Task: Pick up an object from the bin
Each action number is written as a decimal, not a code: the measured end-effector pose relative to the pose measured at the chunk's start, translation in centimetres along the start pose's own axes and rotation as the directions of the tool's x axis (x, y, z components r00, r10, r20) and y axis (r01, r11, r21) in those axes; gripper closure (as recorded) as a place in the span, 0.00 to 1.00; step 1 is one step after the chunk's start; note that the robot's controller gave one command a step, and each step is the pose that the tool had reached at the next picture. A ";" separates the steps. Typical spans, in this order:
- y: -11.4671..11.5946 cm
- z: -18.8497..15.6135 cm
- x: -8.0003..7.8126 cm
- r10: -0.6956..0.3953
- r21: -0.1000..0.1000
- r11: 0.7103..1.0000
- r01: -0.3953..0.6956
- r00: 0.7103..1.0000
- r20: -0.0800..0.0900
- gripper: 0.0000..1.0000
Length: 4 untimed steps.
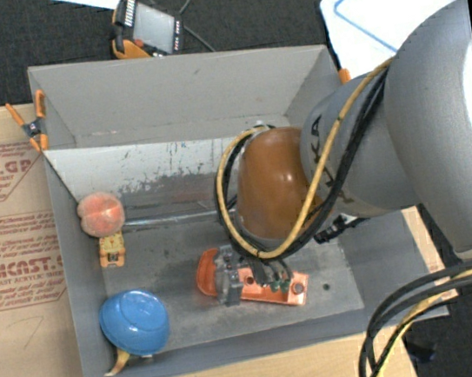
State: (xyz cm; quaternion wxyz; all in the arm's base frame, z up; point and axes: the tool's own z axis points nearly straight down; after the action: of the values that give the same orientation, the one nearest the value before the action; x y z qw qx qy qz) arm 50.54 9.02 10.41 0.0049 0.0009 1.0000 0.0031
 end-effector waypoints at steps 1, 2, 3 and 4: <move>0.0 0.0 0.0 0.000 0.000 1.000 0.000 1.000 0.000 1.00; 0.0 0.0 0.0 0.000 0.000 1.000 0.000 1.000 0.000 1.00; 0.0 0.0 0.0 0.000 0.000 1.000 0.000 1.000 0.000 1.00; 0.0 0.0 0.0 0.000 0.000 1.000 0.000 1.000 0.000 1.00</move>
Offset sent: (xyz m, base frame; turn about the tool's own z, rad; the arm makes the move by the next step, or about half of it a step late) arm 0.0000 0.0000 0.0000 0.0000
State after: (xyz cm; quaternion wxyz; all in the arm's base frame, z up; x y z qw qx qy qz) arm 50.55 9.02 10.41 0.0049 0.0009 1.0000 0.0032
